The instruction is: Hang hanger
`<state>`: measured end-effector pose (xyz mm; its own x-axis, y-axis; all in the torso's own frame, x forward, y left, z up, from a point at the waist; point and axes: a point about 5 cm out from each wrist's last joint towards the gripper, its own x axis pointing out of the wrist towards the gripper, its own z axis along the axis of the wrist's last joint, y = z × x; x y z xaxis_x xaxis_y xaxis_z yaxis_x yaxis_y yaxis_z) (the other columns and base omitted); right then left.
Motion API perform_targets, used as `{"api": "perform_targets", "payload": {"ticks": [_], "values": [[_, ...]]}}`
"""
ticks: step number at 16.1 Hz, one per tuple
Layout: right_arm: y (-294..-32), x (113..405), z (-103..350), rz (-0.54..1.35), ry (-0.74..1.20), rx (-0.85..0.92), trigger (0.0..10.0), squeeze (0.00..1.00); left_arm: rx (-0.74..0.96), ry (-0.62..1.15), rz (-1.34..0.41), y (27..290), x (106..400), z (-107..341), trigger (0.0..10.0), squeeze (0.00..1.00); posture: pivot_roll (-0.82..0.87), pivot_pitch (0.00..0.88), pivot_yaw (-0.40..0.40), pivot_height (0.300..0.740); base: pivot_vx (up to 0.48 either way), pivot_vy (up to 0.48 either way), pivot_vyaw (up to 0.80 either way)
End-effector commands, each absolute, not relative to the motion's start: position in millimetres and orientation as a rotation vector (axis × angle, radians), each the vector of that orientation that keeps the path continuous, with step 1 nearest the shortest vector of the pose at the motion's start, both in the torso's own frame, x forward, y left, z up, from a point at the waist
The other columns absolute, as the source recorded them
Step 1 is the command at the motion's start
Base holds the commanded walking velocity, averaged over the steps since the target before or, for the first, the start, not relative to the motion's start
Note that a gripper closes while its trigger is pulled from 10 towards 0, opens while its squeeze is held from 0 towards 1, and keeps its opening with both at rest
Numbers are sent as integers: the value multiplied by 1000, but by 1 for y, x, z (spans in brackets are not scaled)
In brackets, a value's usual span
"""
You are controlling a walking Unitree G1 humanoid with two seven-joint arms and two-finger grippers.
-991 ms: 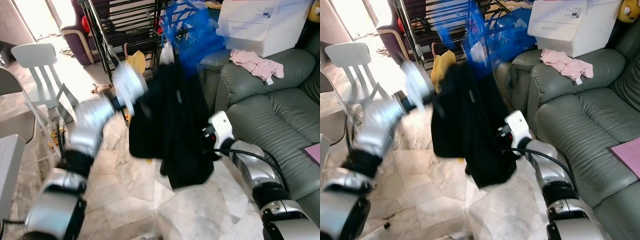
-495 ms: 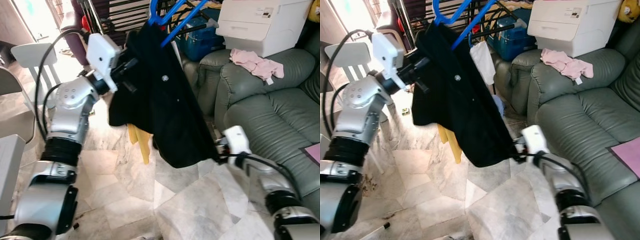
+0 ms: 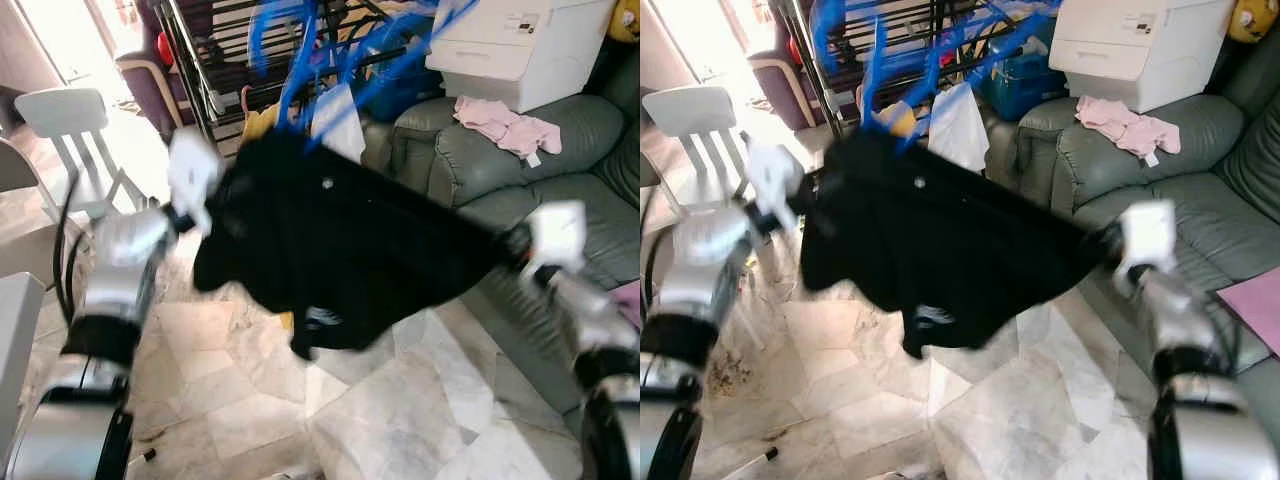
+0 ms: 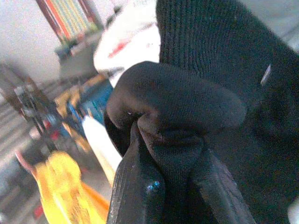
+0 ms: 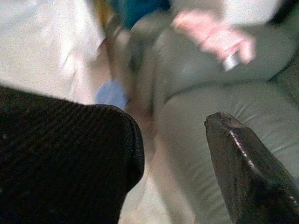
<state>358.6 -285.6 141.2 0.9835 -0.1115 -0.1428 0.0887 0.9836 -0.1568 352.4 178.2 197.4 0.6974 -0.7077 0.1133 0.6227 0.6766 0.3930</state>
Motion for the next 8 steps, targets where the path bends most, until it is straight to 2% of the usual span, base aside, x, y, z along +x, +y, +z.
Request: {"api": "perform_targets", "payload": {"ticks": [1,4,8], "values": [[-297,359,151,-186,121,-139,0,0,346,-293,-714,195,351,207,0,0,-145,0,84,740,0,0,0],[-299,371,186,-254,4,-146,0,0,289,-187,-748,201,342,178,0,0,-144,0,71,740,0,0,0],[-304,375,206,-316,-58,-162,0,0,238,-43,-924,197,323,149,0,0,-151,0,67,740,0,0,0]]}}
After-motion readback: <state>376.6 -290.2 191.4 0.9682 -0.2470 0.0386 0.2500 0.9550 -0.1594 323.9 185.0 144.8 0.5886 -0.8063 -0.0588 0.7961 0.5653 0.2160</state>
